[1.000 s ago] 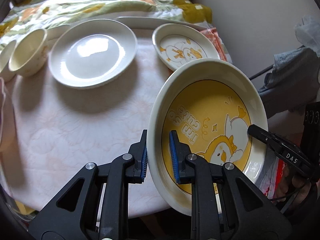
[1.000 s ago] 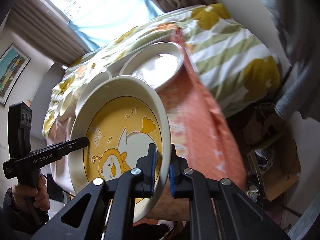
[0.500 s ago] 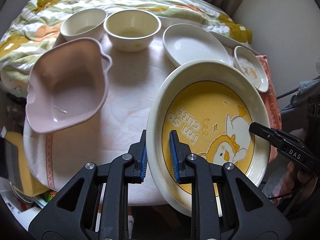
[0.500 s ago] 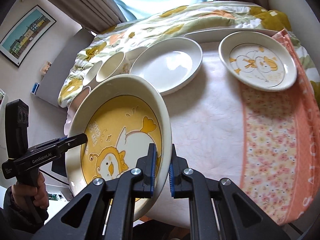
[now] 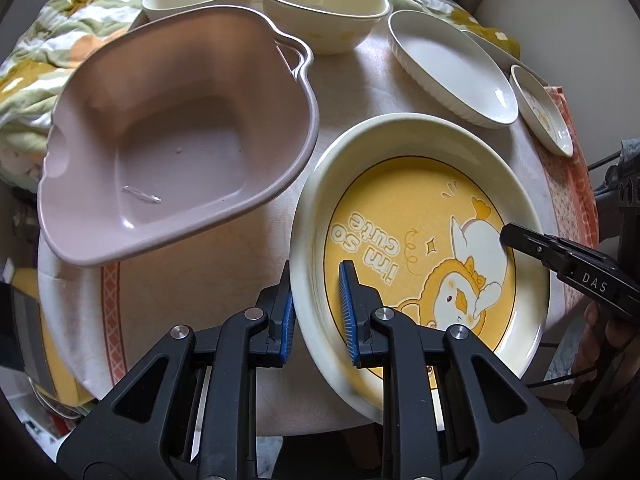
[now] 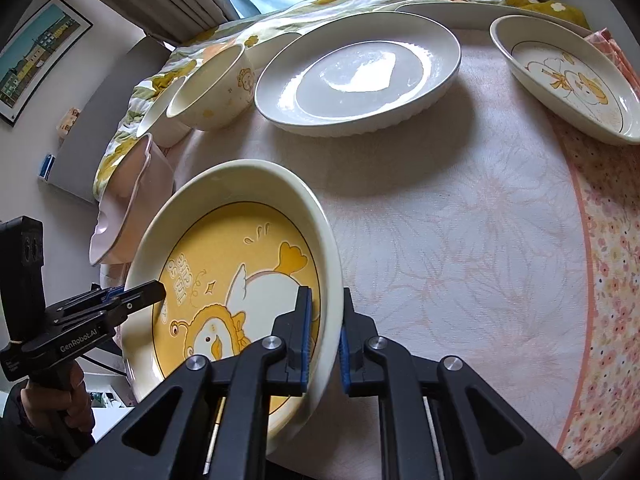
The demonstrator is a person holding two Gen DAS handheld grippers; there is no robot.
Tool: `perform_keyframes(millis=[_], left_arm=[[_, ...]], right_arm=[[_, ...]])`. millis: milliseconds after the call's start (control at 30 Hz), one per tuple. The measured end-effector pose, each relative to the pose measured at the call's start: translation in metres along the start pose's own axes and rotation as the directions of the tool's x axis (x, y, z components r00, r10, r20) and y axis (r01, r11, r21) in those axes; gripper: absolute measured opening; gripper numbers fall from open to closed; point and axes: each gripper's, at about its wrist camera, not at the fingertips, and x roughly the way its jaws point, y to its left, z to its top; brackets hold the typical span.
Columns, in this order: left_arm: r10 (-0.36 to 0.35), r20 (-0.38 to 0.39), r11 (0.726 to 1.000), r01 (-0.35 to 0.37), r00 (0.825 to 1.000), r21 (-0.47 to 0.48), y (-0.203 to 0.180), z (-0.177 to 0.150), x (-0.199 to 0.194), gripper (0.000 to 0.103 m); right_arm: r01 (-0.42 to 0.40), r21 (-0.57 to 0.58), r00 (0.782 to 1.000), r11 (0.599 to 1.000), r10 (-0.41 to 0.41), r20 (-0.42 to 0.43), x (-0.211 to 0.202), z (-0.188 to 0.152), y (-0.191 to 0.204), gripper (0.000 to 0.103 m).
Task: Organize plates and bowls
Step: 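Lift the yellow duck bowl with both tools and carry it toward the pink dish, then lower the yellow duck bowl onto the cloth and open both tools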
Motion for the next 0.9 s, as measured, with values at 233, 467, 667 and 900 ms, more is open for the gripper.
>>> perform_keyframes(millis=[233,467,667,900], left_arm=[[-0.012,0.005,1.000,0.012,1.000,0.015,0.007,-0.009,0.004,0.017],[0.000,0.019,1.000,-0.001,1.000,0.016,0.004,-0.011,0.004,0.018],[0.047,0.044,0.998,-0.048,0.998,0.029,0.000,-0.010,-0.003,0.020],[0.134,0.078,0.990,-0.137,0.988,0.038,-0.009,-0.017,-0.012,0.059]], right_arm=[[0.000,0.023,1.000,1.000,0.000,0.016,-0.001,-0.008,-0.005,0.012],[0.009,0.020,1.000,1.000,-0.009,0.014,0.000,-0.007,0.000,0.013],[0.052,-0.018,0.999,0.999,-0.051,0.015,0.001,-0.007,0.007,0.014],[0.078,-0.079,0.996,0.994,-0.075,0.040,-0.004,-0.006,0.010,0.018]])
